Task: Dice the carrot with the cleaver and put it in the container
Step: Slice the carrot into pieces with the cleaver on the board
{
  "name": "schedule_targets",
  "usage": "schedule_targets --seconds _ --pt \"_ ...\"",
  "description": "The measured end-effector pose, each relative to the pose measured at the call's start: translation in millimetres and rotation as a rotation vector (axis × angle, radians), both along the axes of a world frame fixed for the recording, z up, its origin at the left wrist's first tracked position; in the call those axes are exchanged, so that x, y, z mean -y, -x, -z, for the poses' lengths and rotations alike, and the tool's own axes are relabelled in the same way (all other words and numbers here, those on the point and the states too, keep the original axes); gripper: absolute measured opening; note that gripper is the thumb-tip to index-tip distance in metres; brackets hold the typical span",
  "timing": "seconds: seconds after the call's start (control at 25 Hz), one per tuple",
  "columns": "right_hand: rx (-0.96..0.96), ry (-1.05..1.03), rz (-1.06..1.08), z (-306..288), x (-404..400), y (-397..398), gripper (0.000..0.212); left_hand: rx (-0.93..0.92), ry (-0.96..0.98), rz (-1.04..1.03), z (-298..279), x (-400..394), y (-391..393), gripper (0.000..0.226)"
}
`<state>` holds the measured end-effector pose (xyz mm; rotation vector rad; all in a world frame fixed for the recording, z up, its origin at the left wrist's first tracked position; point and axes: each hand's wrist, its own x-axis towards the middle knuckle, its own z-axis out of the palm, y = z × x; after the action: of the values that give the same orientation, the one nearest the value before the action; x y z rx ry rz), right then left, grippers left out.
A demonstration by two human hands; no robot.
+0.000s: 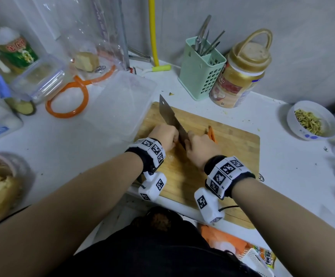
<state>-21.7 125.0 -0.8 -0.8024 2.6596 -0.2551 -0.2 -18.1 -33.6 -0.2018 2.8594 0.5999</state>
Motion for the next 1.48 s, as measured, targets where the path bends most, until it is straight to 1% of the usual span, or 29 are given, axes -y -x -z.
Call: schedule_targets --seconds 0.48,0.68,0.8,0.88,1.04,1.2,1.32,1.4,1.48 --pt "0.075 0.074 0.054 16.7 4.0 1.5 0.021 -0.016 -0.012 -0.034 1.5 -0.8 1.6 0.010" --pt "0.066 0.128 0.046 22.9 4.5 4.0 0.010 -0.044 -0.041 -0.043 6.6 1.2 3.1 0.010" --pt "0.054 0.150 0.044 24.8 6.9 9.5 0.017 -0.053 -0.043 -0.012 8.7 3.5 4.3 0.006" --pt "0.048 0.147 0.038 25.9 8.1 9.8 0.021 -0.066 -0.033 0.005 9.1 3.6 5.1 0.005" --pt "0.069 0.157 0.016 25.9 7.5 9.6 0.017 -0.075 -0.024 0.035 7.1 4.7 8.5 0.005" --pt "0.140 0.181 -0.007 19.9 2.6 13.8 0.010 -0.054 -0.028 0.045 6.2 5.9 13.3 0.006" --pt "0.208 0.162 -0.048 9.2 1.9 11.1 0.010 -0.047 -0.003 0.063 6.7 6.0 14.3 0.006" --pt "0.211 0.141 -0.082 3.0 1.6 9.3 0.015 -0.037 0.007 0.078 7.3 5.9 16.6 0.006" --pt "0.191 0.127 -0.105 -0.2 0.5 7.2 0.012 -0.018 0.021 0.084 7.2 5.1 19.4 0.008"
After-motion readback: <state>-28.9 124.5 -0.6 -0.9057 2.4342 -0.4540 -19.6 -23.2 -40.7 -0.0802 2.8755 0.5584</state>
